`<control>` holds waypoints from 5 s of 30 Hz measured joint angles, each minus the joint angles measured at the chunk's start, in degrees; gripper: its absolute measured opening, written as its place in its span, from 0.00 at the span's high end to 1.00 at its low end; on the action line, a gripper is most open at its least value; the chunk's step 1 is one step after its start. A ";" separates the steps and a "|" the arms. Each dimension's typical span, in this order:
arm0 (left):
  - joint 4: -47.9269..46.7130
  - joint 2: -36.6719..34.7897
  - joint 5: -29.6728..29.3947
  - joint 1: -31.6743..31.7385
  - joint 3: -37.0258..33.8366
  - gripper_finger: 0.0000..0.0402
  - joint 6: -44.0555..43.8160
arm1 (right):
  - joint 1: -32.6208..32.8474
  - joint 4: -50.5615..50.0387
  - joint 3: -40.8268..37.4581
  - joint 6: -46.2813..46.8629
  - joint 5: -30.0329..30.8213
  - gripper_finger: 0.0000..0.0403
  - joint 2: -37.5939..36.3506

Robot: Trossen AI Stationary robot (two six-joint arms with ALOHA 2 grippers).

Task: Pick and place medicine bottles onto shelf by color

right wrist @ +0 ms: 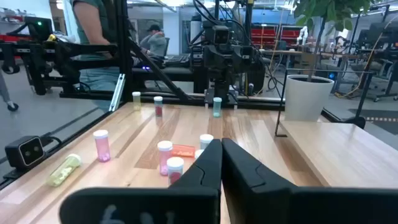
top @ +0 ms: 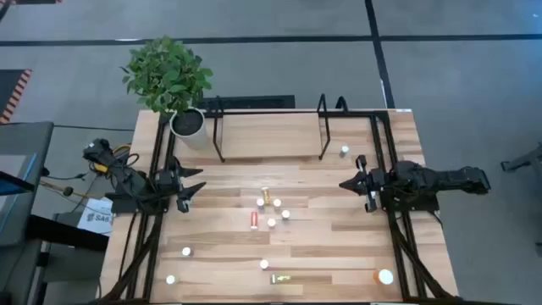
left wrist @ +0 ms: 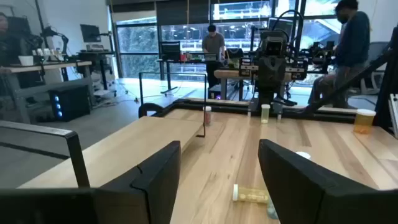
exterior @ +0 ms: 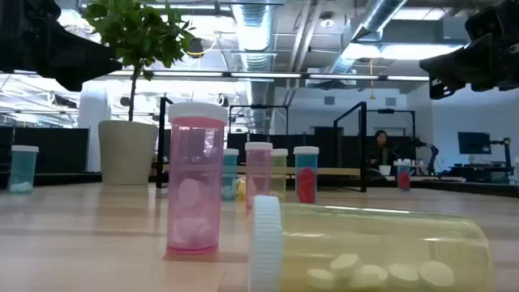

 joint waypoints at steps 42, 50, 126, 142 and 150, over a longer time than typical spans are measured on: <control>0.00 0.00 -0.02 0.00 -0.02 0.49 0.00 | 0.00 0.00 0.00 0.00 -0.01 0.94 0.02; 0.00 -0.02 -0.02 0.01 0.00 0.49 0.01 | 0.00 0.00 0.00 0.00 -0.01 0.94 0.00; 11.86 33.12 8.28 3.25 31.35 0.49 -17.69 | 0.00 0.00 0.01 0.00 -0.01 0.94 0.01; -30.74 54.14 32.65 15.56 46.96 0.49 -50.47 | 0.00 0.00 0.02 0.00 -0.01 0.94 0.01; -46.06 67.43 43.96 18.66 52.67 0.49 -52.65 | 0.00 0.00 0.01 0.00 -0.01 0.94 0.00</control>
